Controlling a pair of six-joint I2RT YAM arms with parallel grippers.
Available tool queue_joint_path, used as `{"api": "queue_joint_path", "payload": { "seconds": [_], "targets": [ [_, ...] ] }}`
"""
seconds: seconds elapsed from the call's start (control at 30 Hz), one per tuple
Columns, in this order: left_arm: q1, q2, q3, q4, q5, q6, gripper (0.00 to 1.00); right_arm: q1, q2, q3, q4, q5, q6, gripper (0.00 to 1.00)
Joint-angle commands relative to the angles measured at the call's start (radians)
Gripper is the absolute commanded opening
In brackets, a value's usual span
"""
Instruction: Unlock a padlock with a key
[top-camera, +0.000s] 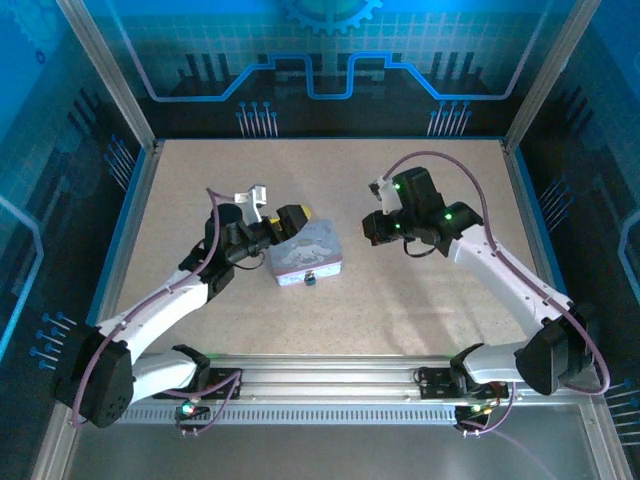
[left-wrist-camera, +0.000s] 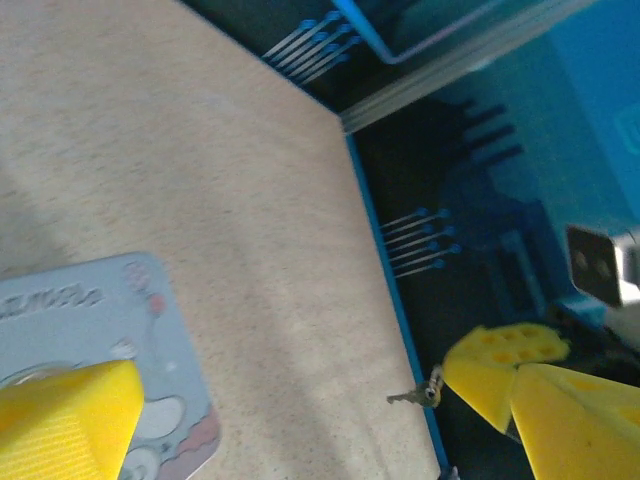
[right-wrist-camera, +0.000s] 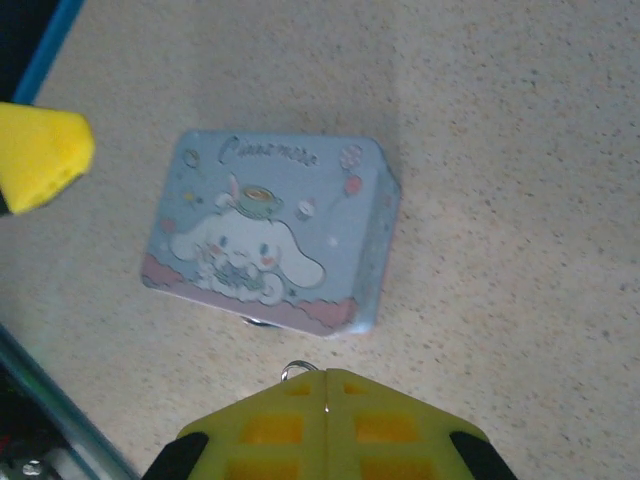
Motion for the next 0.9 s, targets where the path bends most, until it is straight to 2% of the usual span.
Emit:
{"api": "queue_joint_path", "payload": {
  "seconds": [0.0, 0.3, 0.43, 0.57, 0.87],
  "targets": [
    [-0.034, 0.012, -0.028, 0.196, 0.043, 0.124, 0.95, 0.015, 0.032, 0.092, -0.030, -0.030, 0.069, 0.00],
    [-0.146, 0.113, -0.028, 0.390, 0.063, 0.528, 0.87, 0.039, 0.055, 0.240, -0.109, -0.028, 0.121, 0.00],
    [-0.179, 0.166, 0.002, 0.414, 0.032, 0.673, 0.77, 0.049, 0.052, 0.261, -0.117, -0.042, 0.144, 0.00],
    [-0.201, 0.212, 0.018, 0.475, 0.010, 0.757, 0.70, 0.054, 0.042, 0.266, -0.128, -0.044, 0.164, 0.00],
    [-0.241, 0.276, 0.038, 0.572, 0.011, 0.846, 0.65, 0.066, 0.033, 0.264, -0.144, -0.043, 0.200, 0.00]
  ]
}}
